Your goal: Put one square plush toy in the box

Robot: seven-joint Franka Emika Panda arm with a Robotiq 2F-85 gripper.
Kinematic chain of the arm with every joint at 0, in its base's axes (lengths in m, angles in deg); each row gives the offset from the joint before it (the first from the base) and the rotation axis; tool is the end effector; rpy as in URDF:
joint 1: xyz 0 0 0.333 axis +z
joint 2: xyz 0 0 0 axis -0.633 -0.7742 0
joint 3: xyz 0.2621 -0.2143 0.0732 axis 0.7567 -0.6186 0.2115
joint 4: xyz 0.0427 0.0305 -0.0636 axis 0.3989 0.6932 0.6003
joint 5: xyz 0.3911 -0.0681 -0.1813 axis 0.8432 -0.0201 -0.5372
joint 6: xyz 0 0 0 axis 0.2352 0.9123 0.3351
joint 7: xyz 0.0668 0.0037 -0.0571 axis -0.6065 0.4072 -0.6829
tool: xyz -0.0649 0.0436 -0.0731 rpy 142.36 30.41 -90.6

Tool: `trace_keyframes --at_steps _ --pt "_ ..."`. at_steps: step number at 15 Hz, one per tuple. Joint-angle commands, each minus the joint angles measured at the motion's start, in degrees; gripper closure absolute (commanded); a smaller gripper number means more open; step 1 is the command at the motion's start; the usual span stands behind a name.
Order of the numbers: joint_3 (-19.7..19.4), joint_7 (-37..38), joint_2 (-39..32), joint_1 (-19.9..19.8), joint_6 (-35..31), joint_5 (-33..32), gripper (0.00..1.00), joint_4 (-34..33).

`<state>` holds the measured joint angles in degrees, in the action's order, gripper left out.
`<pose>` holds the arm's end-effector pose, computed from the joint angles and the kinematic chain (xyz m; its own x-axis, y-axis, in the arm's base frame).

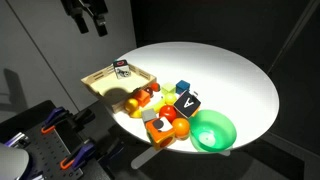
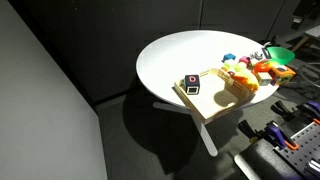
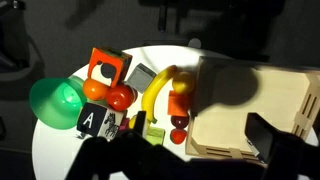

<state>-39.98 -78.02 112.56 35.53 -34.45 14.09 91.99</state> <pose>0.3812 -0.0471 0.4547 0.9991 0.0433 0.0049 0.0425 -0.9936 0.1045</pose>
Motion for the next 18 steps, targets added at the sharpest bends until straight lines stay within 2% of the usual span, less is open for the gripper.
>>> trace_keyframes --at_steps 1,11,18 --pt "-0.26 0.15 0.00 0.31 0.16 -0.15 0.00 -0.10" --pt "-0.11 1.57 -2.42 0.17 -0.04 0.41 0.00 -2.26" --pt "-0.49 4.88 -9.40 -0.31 -2.04 1.29 0.00 -7.95"
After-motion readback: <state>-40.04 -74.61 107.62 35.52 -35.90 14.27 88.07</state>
